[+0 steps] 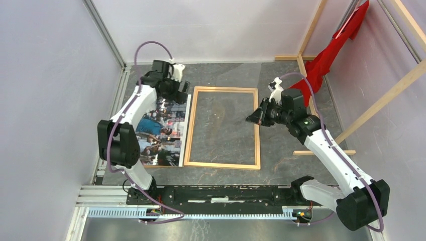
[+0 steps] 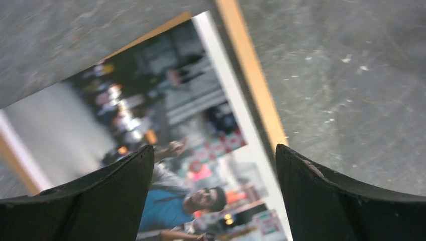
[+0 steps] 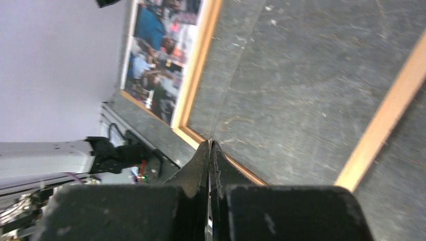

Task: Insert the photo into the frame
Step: Move the photo frame to the center of the board, then place the photo frame item in the photo frame.

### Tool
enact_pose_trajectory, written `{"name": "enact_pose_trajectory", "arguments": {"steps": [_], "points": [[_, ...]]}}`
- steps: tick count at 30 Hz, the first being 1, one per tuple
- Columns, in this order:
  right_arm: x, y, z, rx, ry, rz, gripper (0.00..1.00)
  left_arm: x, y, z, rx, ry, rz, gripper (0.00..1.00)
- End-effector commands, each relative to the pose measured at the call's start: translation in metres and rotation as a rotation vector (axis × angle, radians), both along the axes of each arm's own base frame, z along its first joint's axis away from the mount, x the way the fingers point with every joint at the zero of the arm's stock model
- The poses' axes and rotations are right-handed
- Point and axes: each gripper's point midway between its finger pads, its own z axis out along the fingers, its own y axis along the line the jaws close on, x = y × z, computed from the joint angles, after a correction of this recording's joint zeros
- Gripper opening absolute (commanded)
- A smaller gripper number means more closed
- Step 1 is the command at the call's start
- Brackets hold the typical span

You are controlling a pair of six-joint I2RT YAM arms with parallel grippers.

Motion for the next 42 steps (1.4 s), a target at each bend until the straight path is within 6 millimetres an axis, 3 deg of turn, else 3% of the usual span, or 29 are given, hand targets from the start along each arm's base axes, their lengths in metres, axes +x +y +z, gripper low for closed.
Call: {"name": "enact_pose_trajectory", "arguments": {"steps": [1,6,9,18,20,25,34,38,42], "points": [[0.003,0.029,0.066,0.183,-0.115,0.079,0.00,0.006,0.049,0.008,0.041,-0.021,0.155,0.95],[-0.012,0.050,0.101,0.281,-0.163,0.157,0.00,0.004,0.088,-0.008,0.071,-0.016,0.279,0.92],[-0.021,0.060,0.120,0.333,-0.201,0.208,0.00,0.000,0.101,-0.016,0.066,-0.003,0.311,0.92],[-0.037,0.086,0.170,0.402,-0.331,0.356,0.00,-0.009,0.112,-0.023,0.059,0.014,0.343,0.92],[-0.044,0.093,0.171,0.407,-0.348,0.398,0.00,-0.010,0.112,-0.023,0.056,0.013,0.343,0.92],[-0.070,0.096,0.137,0.409,-0.346,0.491,0.00,-0.013,0.124,-0.026,0.048,0.023,0.374,0.92],[-0.107,0.067,0.034,0.223,-0.199,0.531,0.00,-0.015,0.122,-0.027,0.035,0.028,0.369,0.92],[-0.120,0.049,-0.016,0.131,-0.101,0.494,0.10,-0.015,0.121,-0.025,0.031,0.025,0.362,0.92],[-0.125,0.030,-0.064,0.018,-0.018,0.428,0.36,-0.015,0.120,-0.024,0.028,0.025,0.355,0.92]]}}
